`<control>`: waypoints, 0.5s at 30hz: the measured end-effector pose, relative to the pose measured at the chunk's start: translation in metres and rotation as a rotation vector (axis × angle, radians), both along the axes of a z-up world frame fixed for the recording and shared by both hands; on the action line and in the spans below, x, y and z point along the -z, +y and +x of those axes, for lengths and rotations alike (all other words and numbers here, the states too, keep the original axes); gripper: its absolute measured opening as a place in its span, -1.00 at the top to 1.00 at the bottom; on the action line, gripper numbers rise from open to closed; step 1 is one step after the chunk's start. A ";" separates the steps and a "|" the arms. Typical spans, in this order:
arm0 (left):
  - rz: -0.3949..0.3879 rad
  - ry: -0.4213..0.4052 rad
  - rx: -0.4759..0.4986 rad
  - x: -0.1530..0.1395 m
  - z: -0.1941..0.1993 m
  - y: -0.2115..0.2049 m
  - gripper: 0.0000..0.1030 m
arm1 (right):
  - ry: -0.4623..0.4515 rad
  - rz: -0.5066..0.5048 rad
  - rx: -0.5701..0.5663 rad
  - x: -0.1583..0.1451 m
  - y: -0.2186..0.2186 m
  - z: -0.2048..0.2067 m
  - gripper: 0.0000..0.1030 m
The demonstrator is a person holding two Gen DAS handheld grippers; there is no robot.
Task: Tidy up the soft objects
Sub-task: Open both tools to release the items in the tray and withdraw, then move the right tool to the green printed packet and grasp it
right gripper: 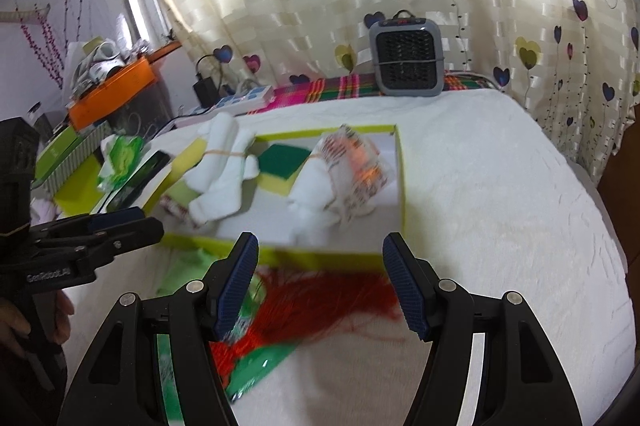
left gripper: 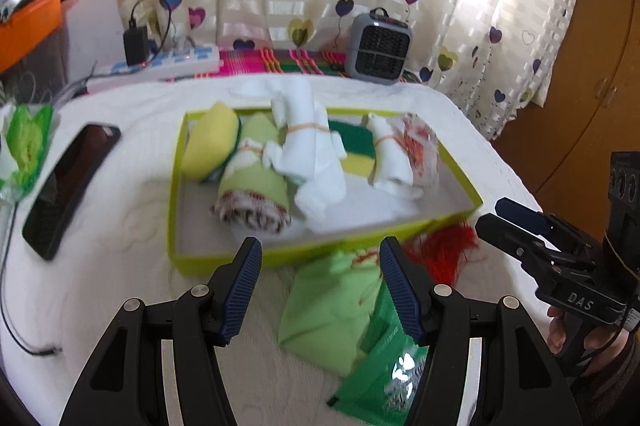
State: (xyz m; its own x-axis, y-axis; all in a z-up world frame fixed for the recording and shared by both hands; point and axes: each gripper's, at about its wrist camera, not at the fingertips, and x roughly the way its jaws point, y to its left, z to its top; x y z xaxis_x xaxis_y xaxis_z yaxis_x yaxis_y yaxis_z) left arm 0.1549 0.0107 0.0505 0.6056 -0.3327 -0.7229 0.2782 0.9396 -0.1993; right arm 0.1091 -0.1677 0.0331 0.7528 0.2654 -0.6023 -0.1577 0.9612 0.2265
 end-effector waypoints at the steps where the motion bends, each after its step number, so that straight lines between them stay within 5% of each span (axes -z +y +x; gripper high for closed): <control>1: -0.003 0.004 0.001 0.002 -0.002 0.001 -0.19 | 0.004 0.004 -0.010 0.001 0.001 -0.003 -0.27; 15: -0.062 0.088 0.048 0.028 -0.038 0.012 -0.19 | 0.100 0.065 -0.180 0.023 0.024 -0.041 -0.27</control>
